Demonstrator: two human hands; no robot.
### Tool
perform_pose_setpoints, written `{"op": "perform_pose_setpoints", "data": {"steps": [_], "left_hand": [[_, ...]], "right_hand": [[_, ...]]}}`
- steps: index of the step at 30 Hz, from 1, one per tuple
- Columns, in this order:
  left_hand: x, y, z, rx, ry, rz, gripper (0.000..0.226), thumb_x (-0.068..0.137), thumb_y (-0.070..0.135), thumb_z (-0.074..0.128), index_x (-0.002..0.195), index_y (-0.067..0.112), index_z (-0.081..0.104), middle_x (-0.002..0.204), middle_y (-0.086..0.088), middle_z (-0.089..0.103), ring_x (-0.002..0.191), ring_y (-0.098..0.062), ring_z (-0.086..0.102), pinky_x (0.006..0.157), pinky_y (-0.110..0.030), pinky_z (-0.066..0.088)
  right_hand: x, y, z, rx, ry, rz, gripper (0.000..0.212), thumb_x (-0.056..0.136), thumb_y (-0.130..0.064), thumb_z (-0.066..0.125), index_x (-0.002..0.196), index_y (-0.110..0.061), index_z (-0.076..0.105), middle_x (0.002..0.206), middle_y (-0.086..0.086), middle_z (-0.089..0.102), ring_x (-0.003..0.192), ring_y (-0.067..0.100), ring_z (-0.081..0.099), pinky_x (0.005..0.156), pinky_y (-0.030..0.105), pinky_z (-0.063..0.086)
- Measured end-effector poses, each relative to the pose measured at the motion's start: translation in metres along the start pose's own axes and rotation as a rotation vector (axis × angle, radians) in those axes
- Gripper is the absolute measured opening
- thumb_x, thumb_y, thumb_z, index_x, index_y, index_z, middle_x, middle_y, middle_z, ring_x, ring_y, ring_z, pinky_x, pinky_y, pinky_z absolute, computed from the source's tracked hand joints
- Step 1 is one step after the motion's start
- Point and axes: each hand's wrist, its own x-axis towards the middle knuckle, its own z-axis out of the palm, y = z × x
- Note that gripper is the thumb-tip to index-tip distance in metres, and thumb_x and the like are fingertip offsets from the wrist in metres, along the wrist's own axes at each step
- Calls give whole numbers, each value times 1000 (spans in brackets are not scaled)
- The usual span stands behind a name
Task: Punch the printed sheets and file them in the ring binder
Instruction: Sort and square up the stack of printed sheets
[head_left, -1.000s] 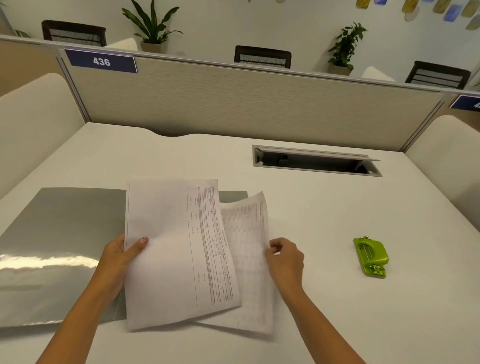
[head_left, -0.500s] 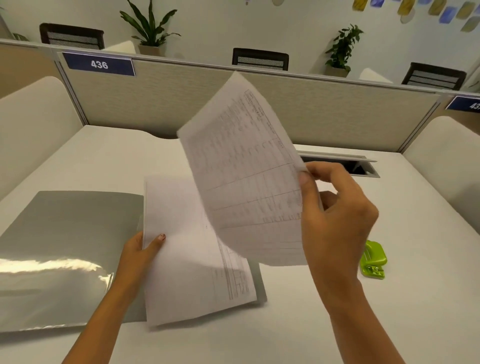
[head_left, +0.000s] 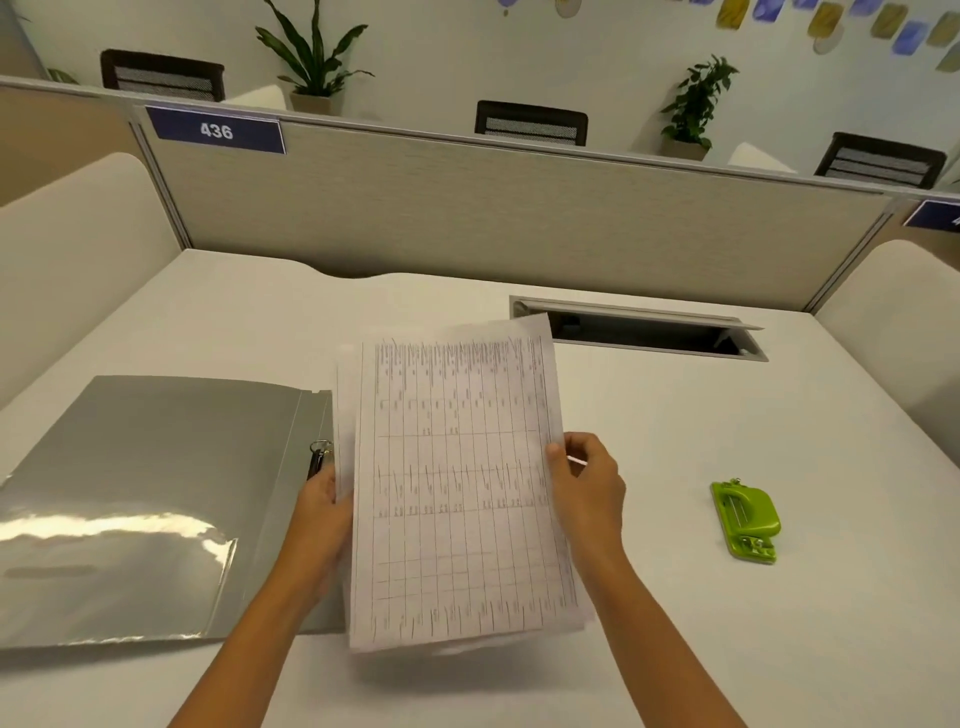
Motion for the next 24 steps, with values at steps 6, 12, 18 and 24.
{"op": "perform_pose_setpoints", "data": {"steps": [6,12,18,24], "left_hand": [[-1,2,10,-46,-72,-42,21,89,14,58,109,8,62,87,-13,71,70,-24,69,52,-31,56],[-1,11,23,-55,-128,-12,28,99,33,39,101,18,63,66,7,69,59,-10,66,48,-20,51],[2,14,23,-115,-197,-48,89,62,79,62,137,34,45,133,5,59,120,-22,58,97,-53,48],[6,11,40,-64,-223,87,49,89,24,58,134,36,44,124,8,65,111,-18,64,88,-43,55]], "right_hand": [[4,4,-1,-19,-60,-14,13,97,-34,45,105,-24,48,103,-9,57,89,10,60,61,14,46],[3,2,-5,23,-37,-25,22,97,-30,46,116,-27,35,105,-9,57,77,7,62,55,10,44],[7,7,-26,73,-87,-3,35,87,-30,64,120,-27,53,116,-12,62,88,15,68,69,31,60],[8,5,-57,403,-301,79,35,84,-17,67,117,-23,57,108,-2,72,92,21,71,79,45,58]]}}
